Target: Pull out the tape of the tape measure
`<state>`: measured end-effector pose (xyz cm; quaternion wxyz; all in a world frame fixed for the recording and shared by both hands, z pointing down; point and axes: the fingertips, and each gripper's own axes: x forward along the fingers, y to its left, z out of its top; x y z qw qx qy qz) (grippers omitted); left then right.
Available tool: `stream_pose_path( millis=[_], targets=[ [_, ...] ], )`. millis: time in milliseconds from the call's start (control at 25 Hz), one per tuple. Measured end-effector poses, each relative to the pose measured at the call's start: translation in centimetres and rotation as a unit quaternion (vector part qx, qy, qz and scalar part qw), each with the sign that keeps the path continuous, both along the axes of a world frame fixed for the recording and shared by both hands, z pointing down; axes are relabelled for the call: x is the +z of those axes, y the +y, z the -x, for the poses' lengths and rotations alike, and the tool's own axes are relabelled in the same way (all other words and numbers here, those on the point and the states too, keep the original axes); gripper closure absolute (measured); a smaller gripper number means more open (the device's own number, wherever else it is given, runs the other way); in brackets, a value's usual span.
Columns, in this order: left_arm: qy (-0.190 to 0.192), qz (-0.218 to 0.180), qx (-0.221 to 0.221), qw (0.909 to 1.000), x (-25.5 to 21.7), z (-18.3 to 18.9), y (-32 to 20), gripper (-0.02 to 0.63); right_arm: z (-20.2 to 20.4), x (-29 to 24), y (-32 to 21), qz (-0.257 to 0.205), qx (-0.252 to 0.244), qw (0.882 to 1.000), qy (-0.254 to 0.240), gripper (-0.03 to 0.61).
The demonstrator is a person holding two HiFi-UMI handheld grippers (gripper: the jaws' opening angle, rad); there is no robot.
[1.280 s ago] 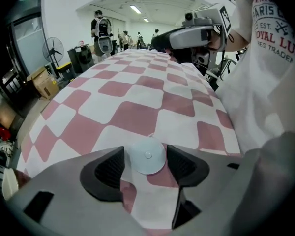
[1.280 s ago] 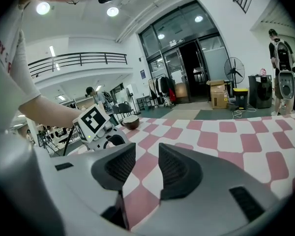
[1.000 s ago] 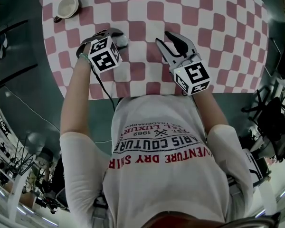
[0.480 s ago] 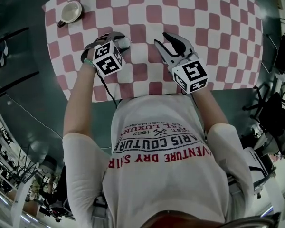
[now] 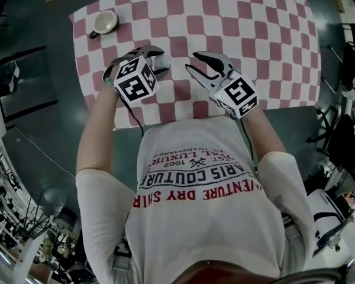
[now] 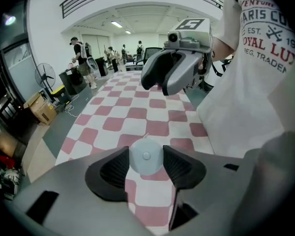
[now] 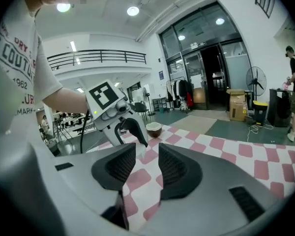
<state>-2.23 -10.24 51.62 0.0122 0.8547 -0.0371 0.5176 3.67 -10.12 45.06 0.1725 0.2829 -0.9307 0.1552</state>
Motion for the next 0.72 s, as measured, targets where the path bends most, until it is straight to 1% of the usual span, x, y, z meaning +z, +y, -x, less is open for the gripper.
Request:
stream_pose_path(
  millis=[80, 200, 280, 440, 560, 640, 720],
  targets=[
    [0.006, -0.003, 0.015, 0.9999, -1.7, -0.2, 0.5, 0.380, 0.8, -0.6, 0.9, -0.011, -0.015, 1.000, 0.003, 0.419],
    [0.034, -0.007, 0.030, 0.9989, -5.1, -1.0, 1.4, 0.380, 1.9, -1.7, 2.3, -0.022, -0.041, 0.999, -0.003, 0.419],
    [0.043, -0.011, 0.038, 0.9983, -7.1, -1.4, 1.7, 0.380, 2.5, -2.4, 2.9, -0.034, -0.055, 0.998, -0.004, 0.419],
    [0.035, -0.021, 0.069, 0.9968, -8.9, -1.4, 2.5, 0.380, 2.6, -3.4, 3.3, -0.049, -0.059, 0.997, 0.001, 0.419],
    [0.035, -0.020, 0.091, 0.9950, -9.6, -1.4, 3.5, 0.380, 2.9, -4.2, 3.5, -0.055, -0.069, 0.996, -0.002, 0.421],
    [0.032, -0.022, 0.102, 0.9941, -9.8, -1.4, 4.0, 0.380, 3.3, -4.6, 3.9, -0.057, -0.083, 0.995, -0.005, 0.435],
    [0.026, -0.025, 0.112, 0.9930, -9.8, -1.3, 4.3, 0.380, 3.7, -4.7, 4.4, -0.055, -0.096, 0.994, -0.006, 0.466]
  ],
)
